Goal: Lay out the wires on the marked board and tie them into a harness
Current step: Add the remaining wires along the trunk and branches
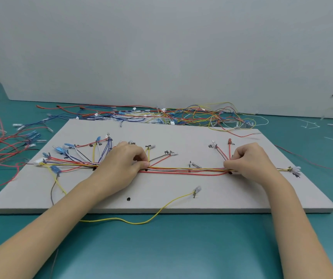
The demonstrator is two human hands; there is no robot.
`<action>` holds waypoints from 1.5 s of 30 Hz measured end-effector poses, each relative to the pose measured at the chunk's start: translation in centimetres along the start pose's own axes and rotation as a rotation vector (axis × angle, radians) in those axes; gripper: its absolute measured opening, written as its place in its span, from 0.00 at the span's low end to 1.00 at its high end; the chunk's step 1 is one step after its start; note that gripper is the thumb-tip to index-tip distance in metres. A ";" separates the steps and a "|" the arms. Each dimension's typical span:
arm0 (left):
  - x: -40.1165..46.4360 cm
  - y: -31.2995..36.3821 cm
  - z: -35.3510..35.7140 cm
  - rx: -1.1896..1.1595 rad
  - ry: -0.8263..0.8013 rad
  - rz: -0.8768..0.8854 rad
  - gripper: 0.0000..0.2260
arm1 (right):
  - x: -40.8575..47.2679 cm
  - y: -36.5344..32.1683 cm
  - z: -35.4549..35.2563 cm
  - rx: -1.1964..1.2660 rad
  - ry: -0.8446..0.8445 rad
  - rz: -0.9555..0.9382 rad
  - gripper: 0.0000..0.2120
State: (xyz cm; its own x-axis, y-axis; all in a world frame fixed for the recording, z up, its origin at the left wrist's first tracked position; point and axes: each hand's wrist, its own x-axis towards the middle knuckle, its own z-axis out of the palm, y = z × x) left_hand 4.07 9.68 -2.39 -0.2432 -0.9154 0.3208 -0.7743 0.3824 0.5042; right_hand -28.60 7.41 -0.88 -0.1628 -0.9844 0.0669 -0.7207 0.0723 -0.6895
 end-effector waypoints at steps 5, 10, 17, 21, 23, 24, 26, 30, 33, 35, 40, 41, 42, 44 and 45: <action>-0.1 1.9 1.3 -0.029 0.009 0.015 0.06 | 0.0 1.0 -1.7 -0.030 -0.016 0.048 0.10; -0.1 3.9 2.7 0.011 0.070 0.009 0.03 | 0.0 1.8 -2.6 -0.047 -0.013 0.085 0.07; 0.1 5.6 3.9 0.094 0.117 0.011 0.04 | 0.2 2.8 -3.3 -0.028 0.000 0.120 0.09; 0.5 6.2 4.6 0.056 0.108 0.016 0.04 | 0.5 2.3 -2.5 -0.029 0.166 0.127 0.08; 0.7 6.8 5.1 0.031 0.110 0.017 0.04 | 0.5 1.3 -1.7 -0.014 0.305 0.071 0.08; 0.8 7.2 5.4 0.019 0.111 0.017 0.04 | 0.5 0.6 -1.1 0.007 0.325 0.021 0.07; 1.1 7.9 6.1 0.003 0.114 0.022 0.05 | 0.3 -0.5 0.1 0.042 0.267 -0.081 0.06; 1.7 8.8 7.1 -0.014 0.112 0.027 0.05 | -0.2 -1.6 2.5 0.012 0.067 -0.220 0.06; 1.9 9.1 7.3 -0.022 0.106 0.030 0.05 | 0.0 -1.7 3.6 -0.044 0.045 -0.232 0.05; 1.9 9.2 7.4 -0.022 0.099 0.024 0.05 | 0.3 -1.7 4.0 -0.096 0.075 -0.241 0.04; 1.8 9.1 7.1 -0.046 0.075 -0.007 0.04 | 0.5 -1.6 3.8 -0.131 0.076 -0.291 0.04; 1.8 9.1 7.1 -0.045 0.070 -0.011 0.04 | 0.5 -1.6 3.7 -0.146 0.057 -0.308 0.05; 1.8 9.1 7.0 -0.047 0.069 -0.015 0.04 | 0.6 -1.6 3.6 -0.165 0.042 -0.323 0.05; 1.8 9.1 6.9 -0.048 0.067 -0.020 0.04 | 0.7 -1.6 3.4 -0.195 0.027 -0.335 0.06; 1.8 9.2 7.0 -0.048 0.064 -0.021 0.04 | 0.7 -1.6 3.3 -0.202 0.025 -0.333 0.06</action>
State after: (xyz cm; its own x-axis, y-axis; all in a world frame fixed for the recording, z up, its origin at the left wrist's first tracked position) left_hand -7.57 10.65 -2.76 -0.1878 -0.9139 0.3599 -0.7496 0.3701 0.5488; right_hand -25.32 6.10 -2.13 0.0875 -0.9552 0.2826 -0.8546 -0.2178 -0.4714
